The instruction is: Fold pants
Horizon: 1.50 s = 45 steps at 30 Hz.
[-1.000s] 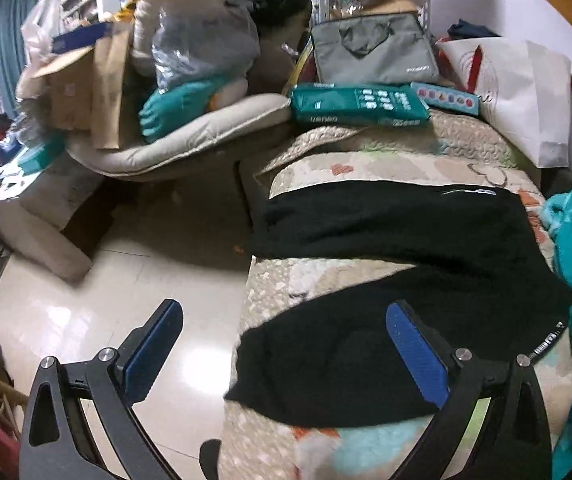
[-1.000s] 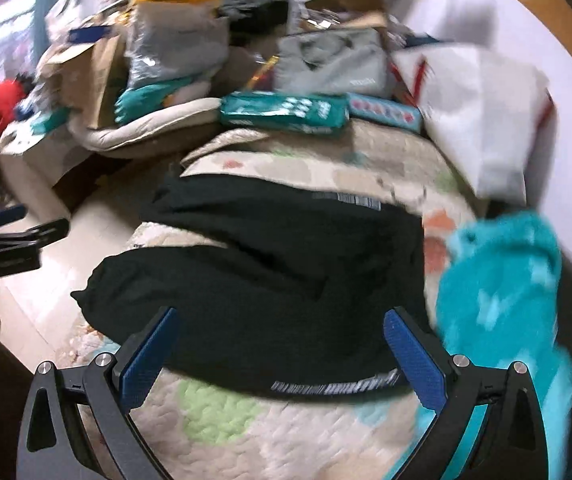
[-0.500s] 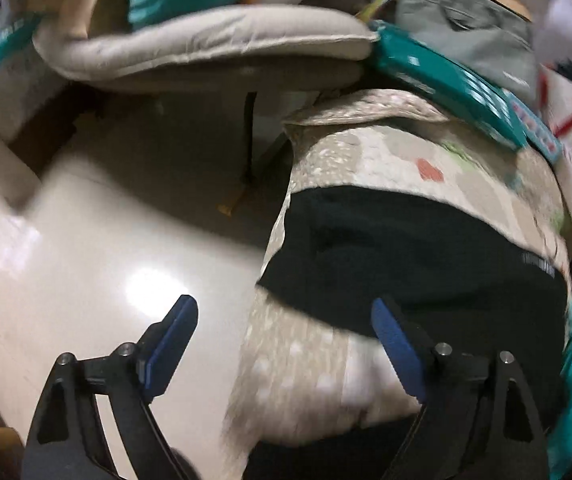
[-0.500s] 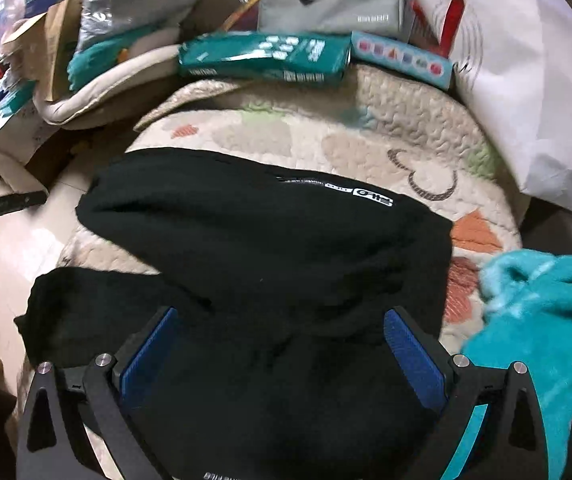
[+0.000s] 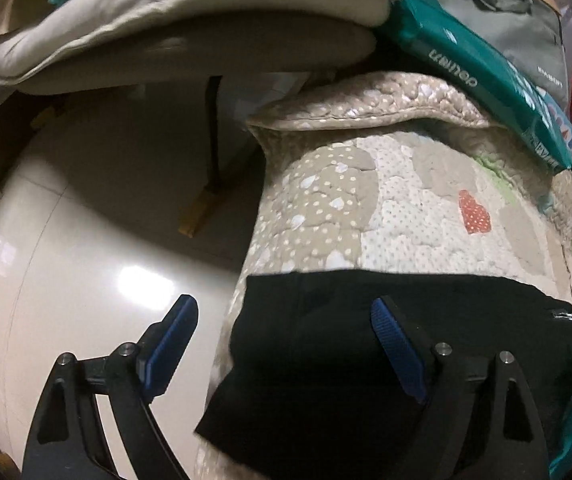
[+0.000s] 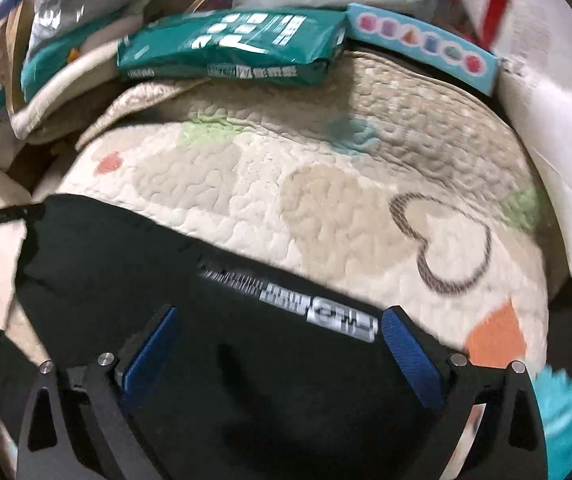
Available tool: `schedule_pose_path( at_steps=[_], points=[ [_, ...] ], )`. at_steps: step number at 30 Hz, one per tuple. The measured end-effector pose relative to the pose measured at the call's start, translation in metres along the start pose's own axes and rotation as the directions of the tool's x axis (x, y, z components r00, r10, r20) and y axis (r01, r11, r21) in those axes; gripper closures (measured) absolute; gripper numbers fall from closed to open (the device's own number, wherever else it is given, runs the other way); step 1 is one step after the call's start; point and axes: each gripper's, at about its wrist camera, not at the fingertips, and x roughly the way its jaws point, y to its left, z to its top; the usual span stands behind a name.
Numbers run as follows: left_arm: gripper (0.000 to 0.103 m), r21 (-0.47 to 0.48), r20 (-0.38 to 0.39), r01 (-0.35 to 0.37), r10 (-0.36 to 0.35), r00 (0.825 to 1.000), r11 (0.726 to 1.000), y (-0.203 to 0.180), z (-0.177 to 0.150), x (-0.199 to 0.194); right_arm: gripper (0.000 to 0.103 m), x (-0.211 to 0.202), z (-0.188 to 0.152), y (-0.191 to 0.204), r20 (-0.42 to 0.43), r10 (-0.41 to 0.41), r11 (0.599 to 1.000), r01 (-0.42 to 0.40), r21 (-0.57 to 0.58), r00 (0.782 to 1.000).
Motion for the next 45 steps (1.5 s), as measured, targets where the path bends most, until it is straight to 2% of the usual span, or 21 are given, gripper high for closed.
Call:
schedule_pose_path(
  at_steps=[8, 9, 10, 11, 12, 13, 14, 15, 16, 18, 19, 24, 32, 39, 45],
  points=[
    [0.015, 0.112, -0.016, 0.011, -0.009, 1.0, 0.994, -0.014, 0.015, 0.007, 0.007, 0.06, 0.02, 0.011, -0.083, 0.023, 0.996, -0.031, -0.09, 0.996],
    [0.023, 0.113, -0.018, 0.014, -0.012, 1.0, 0.993, -0.014, 0.014, 0.006, 0.007, 0.064, 0.02, 0.012, -0.094, 0.029, 0.995, -0.038, -0.096, 0.995],
    [0.033, 0.104, -0.031, 0.054, -0.051, 0.998, 0.993, -0.016, 0.013, 0.006, 0.007, 0.069, 0.02, 0.014, -0.104, 0.04, 0.994, -0.05, -0.098, 0.994],
    [0.06, 0.092, -0.043, 0.105, -0.102, 0.994, 0.99, -0.017, 0.012, 0.003, 0.007, 0.07, 0.019, 0.016, -0.103, 0.056, 0.994, -0.065, -0.093, 0.993],
    [0.077, 0.091, -0.042, 0.116, -0.112, 0.993, 0.989, -0.02, 0.012, 0.001, 0.013, 0.07, 0.019, 0.017, -0.1, 0.071, 0.993, -0.08, -0.085, 0.992],
    [0.084, 0.12, -0.029, 0.097, -0.094, 0.995, 0.988, -0.028, 0.01, -0.003, 0.017, 0.069, 0.018, 0.019, -0.096, 0.09, 0.992, -0.097, -0.079, 0.991],
    [0.088, 0.158, -0.019, 0.078, -0.075, 0.997, 0.984, -0.036, 0.007, -0.007, 0.029, 0.067, 0.017, 0.02, -0.09, 0.111, 0.99, -0.118, -0.074, 0.99],
    [0.089, 0.178, -0.013, 0.063, -0.062, 0.998, 0.982, -0.041, 0.005, -0.01, 0.048, 0.065, 0.016, 0.02, -0.087, 0.121, 0.989, -0.127, -0.069, 0.989],
    [0.09, 0.185, -0.008, 0.06, -0.06, 0.998, 0.981, -0.045, 0.002, -0.015, 0.057, 0.061, 0.016, 0.021, -0.091, 0.155, 0.986, -0.161, -0.053, 0.984],
    [0.09, 0.179, 0.0, 0.066, -0.067, 0.998, 0.982, -0.045, 0.001, -0.021, 0.084, 0.055, 0.015, 0.019, -0.092, 0.147, 0.987, -0.152, -0.048, 0.985],
    [0.09, 0.175, 0.007, 0.066, -0.068, 0.998, 0.982, -0.045, 0.0, -0.025, 0.087, 0.052, 0.014, 0.019, -0.089, 0.129, 0.99, -0.134, -0.048, 0.988],
    [0.091, 0.171, 0.059, 0.062, -0.073, 0.996, 0.983, -0.044, -0.001, -0.049, 0.091, 0.032, 0.008, 0.018, -0.048, 0.144, 0.99, -0.144, -0.004, 0.988],
    [0.091, 0.167, 0.114, 0.077, -0.097, 0.989, 0.983, -0.039, -0.025, -0.096, 0.092, -0.018, -0.011, 0.023, 0.024, 0.152, 0.988, -0.153, 0.023, 0.988],
    [0.091, 0.151, 0.135, 0.096, -0.117, 0.984, 0.984, -0.035, -0.062, -0.131, 0.092, -0.054, -0.05, 0.044, 0.013, 0.147, 0.989, -0.147, 0.005, 0.989],
    [0.091, 0.123, 0.166, 0.111, -0.131, 0.977, 0.986, -0.027, -0.109, -0.167, 0.092, -0.077, -0.096, 0.065, -0.022, 0.138, 0.99, -0.138, -0.004, 0.99]
  ],
)
